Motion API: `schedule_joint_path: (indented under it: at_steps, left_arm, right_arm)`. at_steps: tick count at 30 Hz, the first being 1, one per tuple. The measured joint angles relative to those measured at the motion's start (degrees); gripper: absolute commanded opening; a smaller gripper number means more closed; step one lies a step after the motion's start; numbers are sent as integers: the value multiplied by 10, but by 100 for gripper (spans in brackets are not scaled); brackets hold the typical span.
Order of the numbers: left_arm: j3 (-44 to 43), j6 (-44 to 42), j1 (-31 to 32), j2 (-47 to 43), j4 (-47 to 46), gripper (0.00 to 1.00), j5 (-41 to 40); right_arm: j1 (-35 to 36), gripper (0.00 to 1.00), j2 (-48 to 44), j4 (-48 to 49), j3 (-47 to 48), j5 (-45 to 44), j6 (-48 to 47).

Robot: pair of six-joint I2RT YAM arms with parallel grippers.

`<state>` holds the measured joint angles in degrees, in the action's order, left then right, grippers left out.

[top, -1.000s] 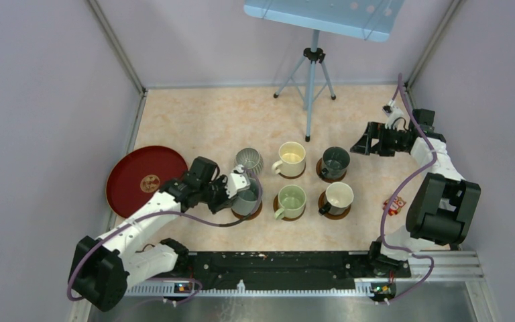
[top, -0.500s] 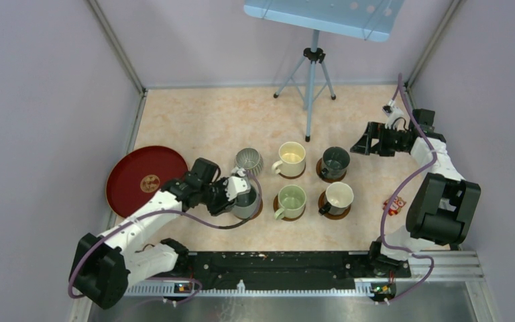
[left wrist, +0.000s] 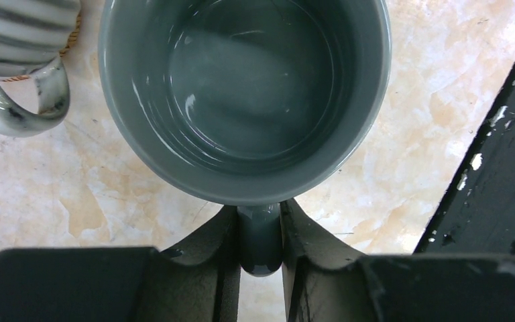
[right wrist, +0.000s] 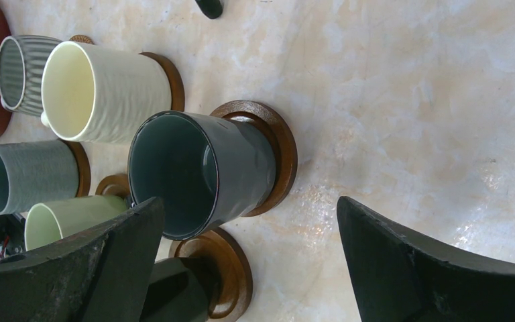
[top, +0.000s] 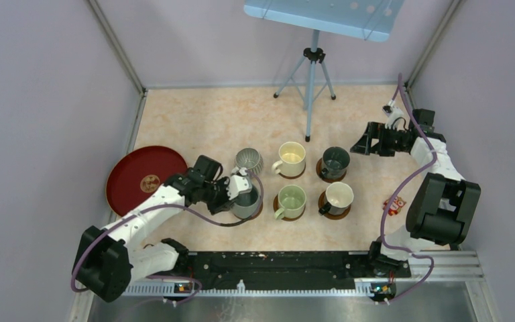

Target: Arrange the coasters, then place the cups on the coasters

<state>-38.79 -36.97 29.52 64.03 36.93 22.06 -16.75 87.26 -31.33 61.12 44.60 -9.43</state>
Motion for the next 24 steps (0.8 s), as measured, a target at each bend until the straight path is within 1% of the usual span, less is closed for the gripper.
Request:
schedule_joint_path:
  at_steps: [1,3,6,9,16,21,22,24]
  left_arm:
    - [0,1,0,0,1,41,2]
    - [-2,3,0,0,8,47,6]
    - [-7,2,0,0,20,50,5]
    - [-23,-8,0,0,45,51,4]
    - [-63,-50,0,9,101,44,3]
    - [-63,-71,0,29,118,35,-4]
    - [-63,-75,0,34,119,32,-5]
    - [-63,-79,0,42,121,30,-5]
  right_arm:
    - [0,99,0,0,0,0,0]
    - [0,99,0,0,0,0,0]
    - [0,99,0,0,0,0,0]
    - [0,99,0,0,0,0,0]
    - [0,99,0,0,0,0,0]
    - [0,99,0,0,0,0,0]
    - [0,99,0,0,0,0,0]
    - [0,99,0,0,0,0,0]
